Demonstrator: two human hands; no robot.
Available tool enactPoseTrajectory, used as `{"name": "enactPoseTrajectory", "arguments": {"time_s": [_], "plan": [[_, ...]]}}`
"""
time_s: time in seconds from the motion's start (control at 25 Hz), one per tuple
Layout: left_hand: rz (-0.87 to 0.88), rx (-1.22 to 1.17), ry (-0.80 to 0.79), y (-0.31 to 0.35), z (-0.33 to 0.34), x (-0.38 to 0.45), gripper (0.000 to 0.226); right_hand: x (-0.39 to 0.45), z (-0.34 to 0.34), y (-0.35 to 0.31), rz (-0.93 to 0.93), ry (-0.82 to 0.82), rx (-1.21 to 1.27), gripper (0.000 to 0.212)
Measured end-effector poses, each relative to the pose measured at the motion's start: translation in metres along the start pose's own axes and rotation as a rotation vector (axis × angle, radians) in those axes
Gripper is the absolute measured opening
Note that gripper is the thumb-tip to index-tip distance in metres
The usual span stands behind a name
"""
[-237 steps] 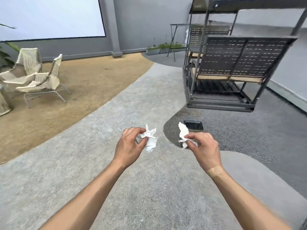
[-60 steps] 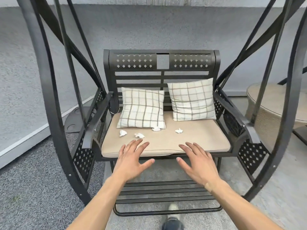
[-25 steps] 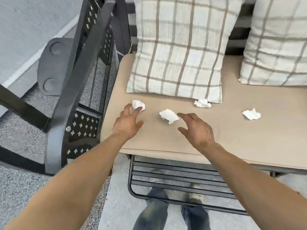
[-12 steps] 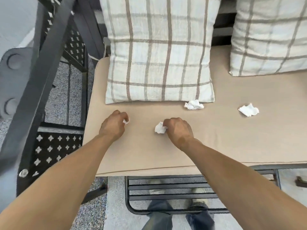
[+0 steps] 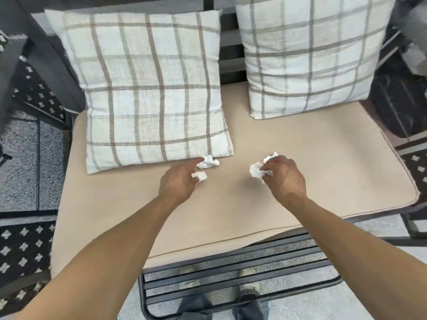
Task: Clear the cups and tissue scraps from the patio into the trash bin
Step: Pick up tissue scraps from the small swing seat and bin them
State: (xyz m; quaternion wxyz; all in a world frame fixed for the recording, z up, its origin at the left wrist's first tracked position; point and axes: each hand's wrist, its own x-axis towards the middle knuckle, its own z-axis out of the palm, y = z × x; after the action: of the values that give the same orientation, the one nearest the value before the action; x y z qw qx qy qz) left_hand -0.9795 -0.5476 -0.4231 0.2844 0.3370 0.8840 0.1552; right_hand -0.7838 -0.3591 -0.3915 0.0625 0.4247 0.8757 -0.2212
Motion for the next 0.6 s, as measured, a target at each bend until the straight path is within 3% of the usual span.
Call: {"name": "enactPoseTrajectory", "arguments": {"time_s": [0.12, 0.32, 0.48, 0.6], "plan": [[-0.027, 0.079, 0.019, 0.018, 0.019, 0.022, 0.051, 0.023, 0.000, 0.033, -0.058, -0.065, -0.141, 0.024], [0.008, 0.142, 0.160, 0.016, 0.041, 0.038, 0.029, 0.058, 0.024, 0.051, 0.001, -0.081, -0.017, 0.030], [-0.057, 0.217, 0.145, 0.016, 0.046, 0.043, 0.023, 0.056, 0.029, 0.047, -0.064, -0.027, -0.068, 0.027], [-0.081, 0.183, 0.136, 0.026, 0.036, 0.029, 0.022, 0.037, 0.016, 0.042, -0.022, -0.054, 0.030, 0.023]]}}
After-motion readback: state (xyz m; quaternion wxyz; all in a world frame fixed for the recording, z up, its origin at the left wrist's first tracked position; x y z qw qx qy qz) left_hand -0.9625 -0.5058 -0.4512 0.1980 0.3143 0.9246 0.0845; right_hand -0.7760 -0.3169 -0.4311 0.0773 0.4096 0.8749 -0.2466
